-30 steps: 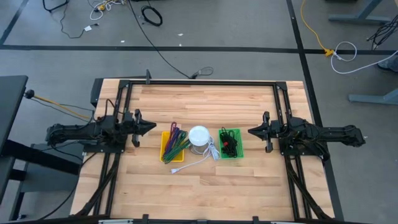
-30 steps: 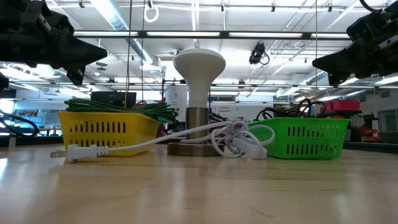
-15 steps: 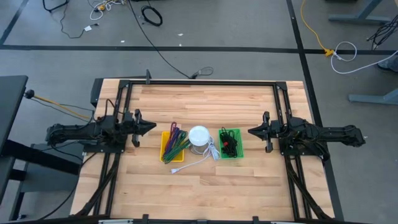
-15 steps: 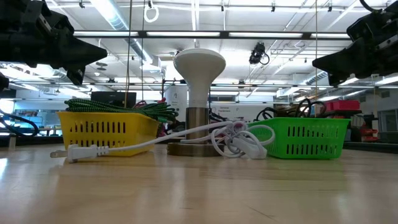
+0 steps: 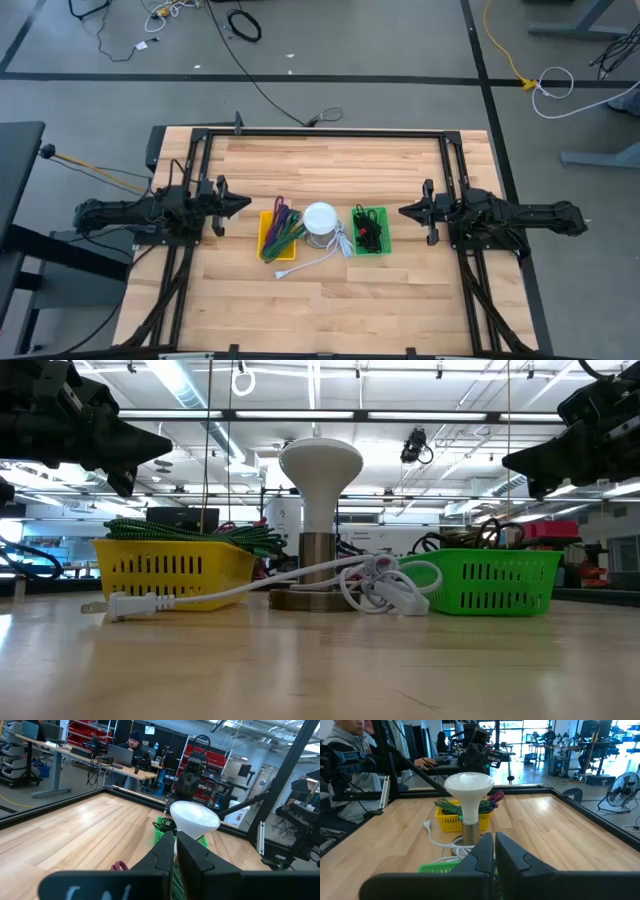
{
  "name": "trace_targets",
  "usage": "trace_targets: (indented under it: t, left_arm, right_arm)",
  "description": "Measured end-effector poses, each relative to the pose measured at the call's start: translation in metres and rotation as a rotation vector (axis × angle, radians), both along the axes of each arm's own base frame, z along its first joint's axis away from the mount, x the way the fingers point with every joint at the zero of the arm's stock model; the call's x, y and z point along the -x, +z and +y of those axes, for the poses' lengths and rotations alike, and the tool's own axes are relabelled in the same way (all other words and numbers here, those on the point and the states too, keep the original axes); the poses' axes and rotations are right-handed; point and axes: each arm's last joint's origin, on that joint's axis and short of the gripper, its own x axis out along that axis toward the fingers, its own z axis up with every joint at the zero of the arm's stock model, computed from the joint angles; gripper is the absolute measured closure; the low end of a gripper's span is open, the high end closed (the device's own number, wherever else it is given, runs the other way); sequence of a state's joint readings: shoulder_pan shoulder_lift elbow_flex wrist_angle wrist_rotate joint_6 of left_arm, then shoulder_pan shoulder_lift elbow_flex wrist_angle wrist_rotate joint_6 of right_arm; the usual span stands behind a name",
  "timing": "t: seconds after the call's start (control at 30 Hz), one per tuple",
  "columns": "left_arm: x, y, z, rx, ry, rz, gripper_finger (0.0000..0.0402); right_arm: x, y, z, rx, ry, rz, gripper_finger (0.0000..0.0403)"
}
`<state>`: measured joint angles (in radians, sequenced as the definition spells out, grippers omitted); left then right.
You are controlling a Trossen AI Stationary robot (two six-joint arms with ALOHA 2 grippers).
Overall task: Pick & Place USB Port
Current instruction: Return to Home Position
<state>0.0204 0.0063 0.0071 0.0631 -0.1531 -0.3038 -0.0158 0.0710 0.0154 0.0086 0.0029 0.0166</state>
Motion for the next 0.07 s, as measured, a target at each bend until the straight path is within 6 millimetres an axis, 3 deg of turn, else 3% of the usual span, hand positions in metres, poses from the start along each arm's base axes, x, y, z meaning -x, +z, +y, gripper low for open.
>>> trace_targets:
  t: [0.07]
  left_arm:
    - [0.0, 0.0, 0.0, 0.0, 0.0, 0.0, 0.0376]
  right_arm:
    - [0.0, -0.0001, 0.0, 0.0, 0.0, 0.001, 0.0381]
